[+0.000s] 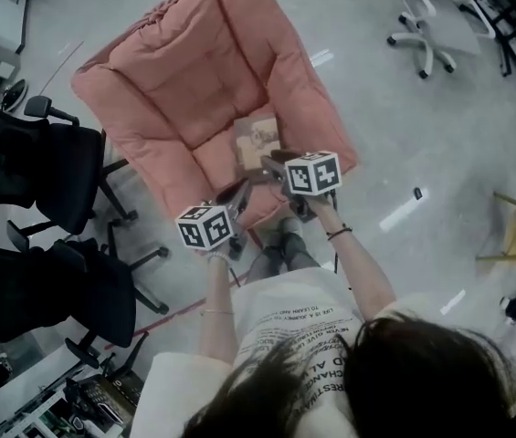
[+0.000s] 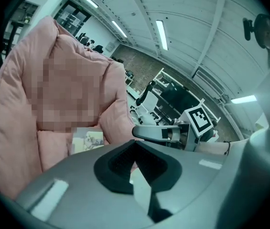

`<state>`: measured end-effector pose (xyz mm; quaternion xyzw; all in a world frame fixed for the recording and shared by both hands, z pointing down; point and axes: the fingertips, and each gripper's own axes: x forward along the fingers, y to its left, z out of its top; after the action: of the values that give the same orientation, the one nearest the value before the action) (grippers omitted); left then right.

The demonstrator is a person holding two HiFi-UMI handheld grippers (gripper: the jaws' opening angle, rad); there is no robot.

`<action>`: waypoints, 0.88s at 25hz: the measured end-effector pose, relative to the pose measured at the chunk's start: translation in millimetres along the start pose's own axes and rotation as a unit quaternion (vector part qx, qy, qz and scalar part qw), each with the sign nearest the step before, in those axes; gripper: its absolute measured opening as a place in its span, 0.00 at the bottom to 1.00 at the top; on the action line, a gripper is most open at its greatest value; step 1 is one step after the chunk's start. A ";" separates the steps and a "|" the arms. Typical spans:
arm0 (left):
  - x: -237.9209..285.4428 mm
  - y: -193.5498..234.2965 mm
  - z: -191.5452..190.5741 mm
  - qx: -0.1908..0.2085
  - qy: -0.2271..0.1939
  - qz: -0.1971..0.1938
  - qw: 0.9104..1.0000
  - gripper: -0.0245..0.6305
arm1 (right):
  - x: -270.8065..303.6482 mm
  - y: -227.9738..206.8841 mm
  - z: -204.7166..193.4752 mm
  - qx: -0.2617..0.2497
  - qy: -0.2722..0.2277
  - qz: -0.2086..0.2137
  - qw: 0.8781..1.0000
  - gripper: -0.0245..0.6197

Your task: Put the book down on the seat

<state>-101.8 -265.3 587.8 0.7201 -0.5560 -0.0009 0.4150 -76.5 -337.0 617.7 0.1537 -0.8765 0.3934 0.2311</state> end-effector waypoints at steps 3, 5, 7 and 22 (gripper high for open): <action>-1.3 -9.4 -3.0 0.022 0.015 -0.004 1.000 0.03 | -12.9 12.0 3.8 -0.013 -0.014 0.006 1.000 0.22; -1.3 -17.9 -4.5 0.038 0.022 -0.008 0.999 0.03 | -21.3 18.6 4.3 -0.019 -0.020 0.007 1.000 0.20; -4.4 -28.4 0.0 0.046 0.011 -0.014 0.999 0.03 | -30.6 26.7 6.8 -0.023 -0.029 0.010 0.999 0.19; -28.4 -76.3 39.0 0.126 -0.048 -0.045 0.990 0.03 | -75.6 69.8 37.9 -0.080 -0.071 0.025 0.994 0.04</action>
<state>-69.6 -262.9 503.5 0.7900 -0.5381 0.0153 0.2935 -54.8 -314.3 512.6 0.1403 -0.9227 0.3162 0.1702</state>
